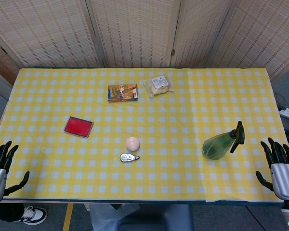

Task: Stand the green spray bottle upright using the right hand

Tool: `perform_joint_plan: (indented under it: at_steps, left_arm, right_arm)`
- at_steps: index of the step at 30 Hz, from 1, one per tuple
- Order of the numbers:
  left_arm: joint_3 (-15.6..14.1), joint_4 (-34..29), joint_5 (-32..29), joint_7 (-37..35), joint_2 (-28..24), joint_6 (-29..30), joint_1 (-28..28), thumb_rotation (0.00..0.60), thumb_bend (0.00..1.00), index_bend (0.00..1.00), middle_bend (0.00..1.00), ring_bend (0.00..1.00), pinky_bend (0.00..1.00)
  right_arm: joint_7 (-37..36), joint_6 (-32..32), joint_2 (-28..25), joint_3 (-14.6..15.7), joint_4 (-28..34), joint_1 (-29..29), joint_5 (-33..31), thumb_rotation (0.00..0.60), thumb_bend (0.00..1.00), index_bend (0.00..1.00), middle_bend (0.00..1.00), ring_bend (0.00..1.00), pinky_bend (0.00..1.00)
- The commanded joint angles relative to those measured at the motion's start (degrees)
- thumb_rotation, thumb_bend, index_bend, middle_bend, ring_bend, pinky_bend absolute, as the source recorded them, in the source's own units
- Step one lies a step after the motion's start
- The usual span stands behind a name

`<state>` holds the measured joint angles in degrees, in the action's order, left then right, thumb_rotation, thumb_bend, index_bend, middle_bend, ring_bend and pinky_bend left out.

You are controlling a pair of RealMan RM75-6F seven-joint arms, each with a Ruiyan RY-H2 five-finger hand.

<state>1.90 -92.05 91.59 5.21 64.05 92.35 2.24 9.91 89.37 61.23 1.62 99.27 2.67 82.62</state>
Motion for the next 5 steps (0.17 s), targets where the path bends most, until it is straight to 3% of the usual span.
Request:
perform_joint_plan:
  at_steps: [1,5]
  left_arm:
    - [-0.1,0.0,0.4,0.4,0.2,0.2,-0.1,0.314,0.41,0.01,0.00,0.00,0.00]
    - [-0.1,0.0,0.0,0.3,0.2,-0.3,0.0,0.315,0.41,0.00,0.00,0.00,0.00]
  right_arm:
    - [-1.2,-3.1,-1.7,0.2,1.5,-0.1,-1.2,0.600,0.32,0.00,0.00,0.00,0.00]
    - [-0.8,-4.2,-1.8,0.0,1.7,0.0,-1.3,0.600,0.32,0.00,0.00,0.00,0.00]
